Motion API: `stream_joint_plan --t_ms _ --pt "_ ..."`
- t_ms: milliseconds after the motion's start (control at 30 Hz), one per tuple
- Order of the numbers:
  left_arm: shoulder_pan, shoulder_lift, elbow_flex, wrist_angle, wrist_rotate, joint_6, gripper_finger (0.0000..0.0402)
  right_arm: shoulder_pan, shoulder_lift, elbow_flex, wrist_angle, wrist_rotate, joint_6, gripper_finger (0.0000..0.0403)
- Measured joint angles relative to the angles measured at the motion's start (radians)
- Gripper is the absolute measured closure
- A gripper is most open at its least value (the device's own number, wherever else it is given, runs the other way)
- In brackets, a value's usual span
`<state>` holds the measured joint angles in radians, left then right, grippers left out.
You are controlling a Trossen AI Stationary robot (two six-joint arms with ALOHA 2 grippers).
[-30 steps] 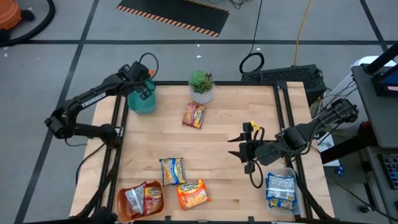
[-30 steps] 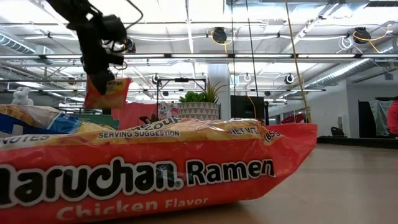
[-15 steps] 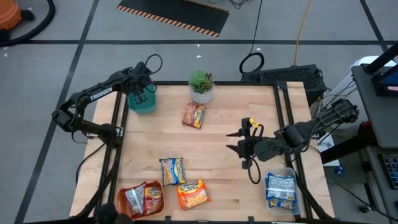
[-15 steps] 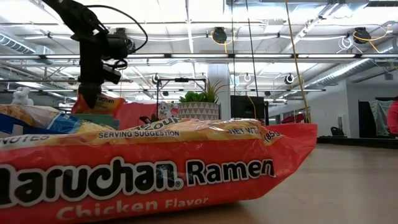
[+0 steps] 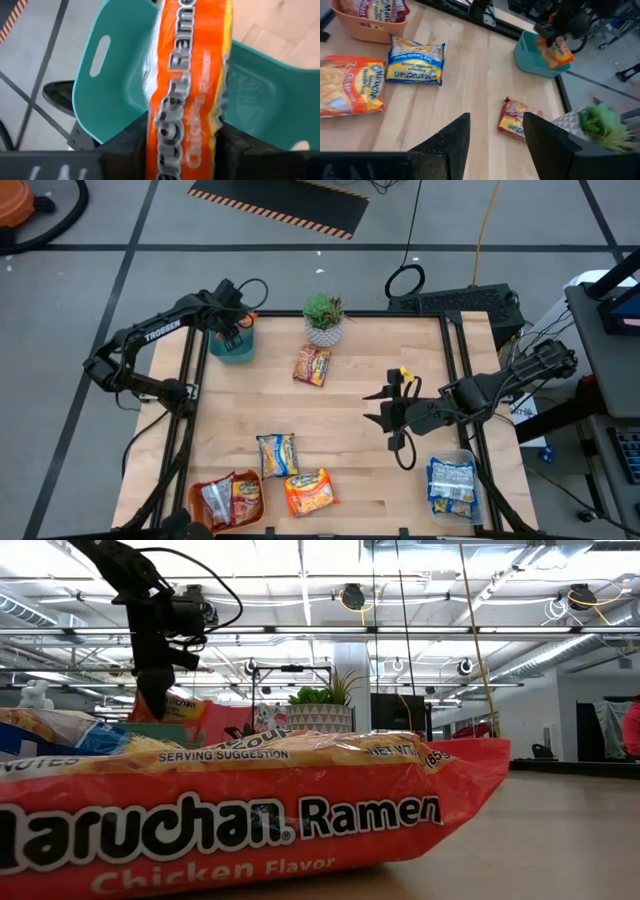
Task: Sort Maruchan noodles
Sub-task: Put the right orange noodle pack into the blue bin, then put the red noodle pack into the orange bin
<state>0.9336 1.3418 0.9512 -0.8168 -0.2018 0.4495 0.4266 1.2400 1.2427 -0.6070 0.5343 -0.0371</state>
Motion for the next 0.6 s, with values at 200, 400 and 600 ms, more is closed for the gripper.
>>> stream_joint_plan --t_ms 200,400,600 --pt "0.004 0.000 0.000 0.012 -0.124 -0.034 0.0173 0.000 0.000 -0.016 -0.003 -0.014 0.032 0.0227" --pt "0.004 -0.003 0.000 0.052 -0.261 -0.068 0.0154 0.000 0.000 -0.048 0.010 -0.013 0.031 0.0227" --pt "-0.051 -0.003 0.025 -0.024 -0.271 -0.201 0.0154 0.000 0.000 -0.062 0.069 -0.009 0.024 0.0227"
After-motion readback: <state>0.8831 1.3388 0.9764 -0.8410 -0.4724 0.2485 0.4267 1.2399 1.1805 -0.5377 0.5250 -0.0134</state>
